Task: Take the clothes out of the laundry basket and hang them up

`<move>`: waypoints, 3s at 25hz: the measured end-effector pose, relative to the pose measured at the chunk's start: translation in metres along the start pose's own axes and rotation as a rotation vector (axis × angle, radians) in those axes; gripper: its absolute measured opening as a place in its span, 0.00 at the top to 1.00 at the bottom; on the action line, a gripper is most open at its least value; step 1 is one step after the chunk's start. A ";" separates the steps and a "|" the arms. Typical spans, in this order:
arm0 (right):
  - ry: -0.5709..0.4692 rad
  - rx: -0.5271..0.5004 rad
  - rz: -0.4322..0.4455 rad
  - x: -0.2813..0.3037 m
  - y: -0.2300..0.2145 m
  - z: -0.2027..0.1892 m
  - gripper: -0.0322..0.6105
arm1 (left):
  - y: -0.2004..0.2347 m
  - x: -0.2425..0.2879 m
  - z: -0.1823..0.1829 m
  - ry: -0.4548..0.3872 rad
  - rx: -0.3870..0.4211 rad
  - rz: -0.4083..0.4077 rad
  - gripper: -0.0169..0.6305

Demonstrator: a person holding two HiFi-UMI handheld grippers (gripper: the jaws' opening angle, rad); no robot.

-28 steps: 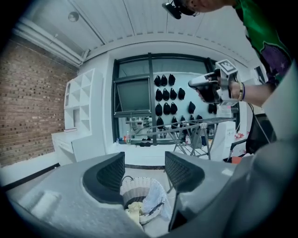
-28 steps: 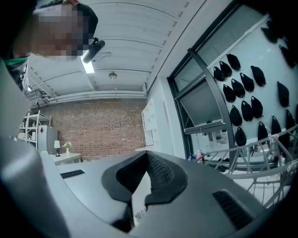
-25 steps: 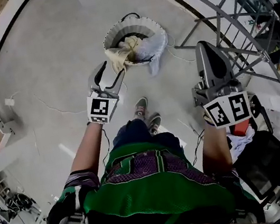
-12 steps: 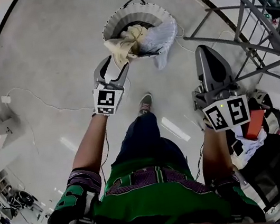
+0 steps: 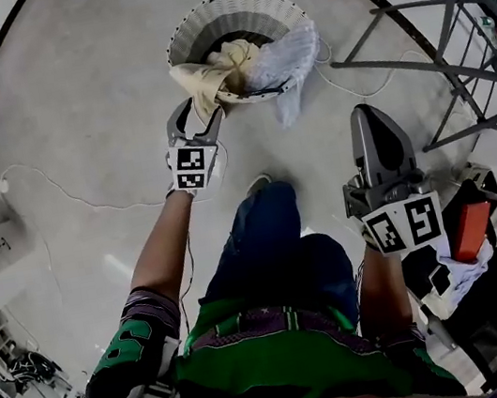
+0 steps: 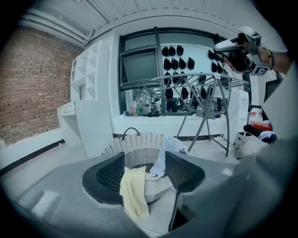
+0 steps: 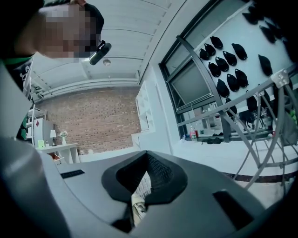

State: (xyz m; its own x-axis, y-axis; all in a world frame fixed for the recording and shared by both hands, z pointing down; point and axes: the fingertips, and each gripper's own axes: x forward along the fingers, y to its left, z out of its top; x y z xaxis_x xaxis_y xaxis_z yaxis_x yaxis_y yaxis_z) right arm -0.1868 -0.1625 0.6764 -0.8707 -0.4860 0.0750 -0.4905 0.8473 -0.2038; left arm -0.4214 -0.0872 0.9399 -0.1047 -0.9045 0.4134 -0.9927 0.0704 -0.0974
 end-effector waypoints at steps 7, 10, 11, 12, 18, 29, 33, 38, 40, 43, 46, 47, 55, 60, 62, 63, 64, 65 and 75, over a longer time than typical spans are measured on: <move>-0.013 0.027 -0.019 0.005 -0.029 -0.059 0.95 | 0.010 0.059 -0.082 0.102 0.038 0.046 0.57; -0.005 0.035 -0.025 0.011 -0.040 -0.079 0.95 | 0.021 0.080 -0.104 0.130 0.020 0.076 0.56; -0.003 0.036 -0.025 0.013 -0.043 -0.084 0.95 | 0.023 0.086 -0.109 0.134 0.011 0.085 0.56; 0.000 0.036 -0.025 0.016 -0.045 -0.089 0.95 | 0.025 0.092 -0.113 0.137 0.003 0.095 0.56; 0.031 0.054 -0.026 0.027 -0.053 -0.104 0.95 | 0.031 0.108 -0.115 0.140 0.007 0.101 0.55; 0.073 0.091 -0.024 0.034 -0.037 -0.052 0.95 | 0.048 0.076 -0.074 0.214 -0.037 0.101 0.92; 0.075 0.076 -0.017 0.032 -0.026 -0.012 0.95 | 0.046 0.059 -0.034 0.193 -0.043 0.080 0.92; 0.069 0.077 -0.026 0.026 -0.010 0.045 0.95 | 0.045 0.029 0.028 0.158 -0.036 0.049 0.92; 0.073 0.079 -0.026 0.025 -0.002 0.069 0.95 | 0.044 0.017 0.054 0.151 -0.030 0.031 0.92; 0.075 0.079 -0.024 0.021 0.012 0.109 0.95 | 0.045 -0.001 0.096 0.138 -0.019 0.009 0.92; 0.070 0.076 -0.028 0.010 0.022 0.149 0.95 | 0.044 -0.019 0.142 0.118 -0.003 -0.004 0.92; 0.067 0.076 -0.033 0.006 0.024 0.162 0.95 | 0.044 -0.025 0.158 0.108 0.003 -0.009 0.92; 0.016 0.026 -0.060 -0.010 0.043 0.252 0.95 | 0.049 -0.071 0.282 -0.031 0.041 -0.049 0.92; -0.015 -0.007 -0.081 -0.018 0.053 0.288 0.95 | 0.048 -0.095 0.348 -0.116 0.052 -0.073 0.92; -0.030 -0.023 -0.089 -0.021 0.057 0.301 0.95 | 0.048 -0.104 0.373 -0.152 0.053 -0.083 0.93; -0.039 -0.034 -0.093 -0.021 0.059 0.308 0.95 | 0.048 -0.108 0.386 -0.173 0.052 -0.087 0.93; -0.049 -0.046 -0.098 -0.022 0.061 0.315 0.95 | 0.049 -0.112 0.399 -0.195 0.050 -0.089 0.93; -0.060 -0.057 -0.102 -0.023 0.063 0.322 0.95 | 0.050 -0.116 0.412 -0.216 0.046 -0.090 0.93; -0.155 -0.089 -0.143 -0.054 0.065 0.366 0.95 | 0.029 -0.168 0.539 -0.439 0.057 -0.132 0.93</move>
State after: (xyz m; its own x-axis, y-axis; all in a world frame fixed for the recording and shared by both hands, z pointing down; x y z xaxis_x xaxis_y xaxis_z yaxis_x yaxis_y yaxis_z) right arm -0.1587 -0.1602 0.3019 -0.7798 -0.6236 -0.0551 -0.6156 0.7798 -0.1142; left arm -0.4005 -0.1599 0.3802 0.0695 -0.9976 0.0046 -0.9898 -0.0696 -0.1243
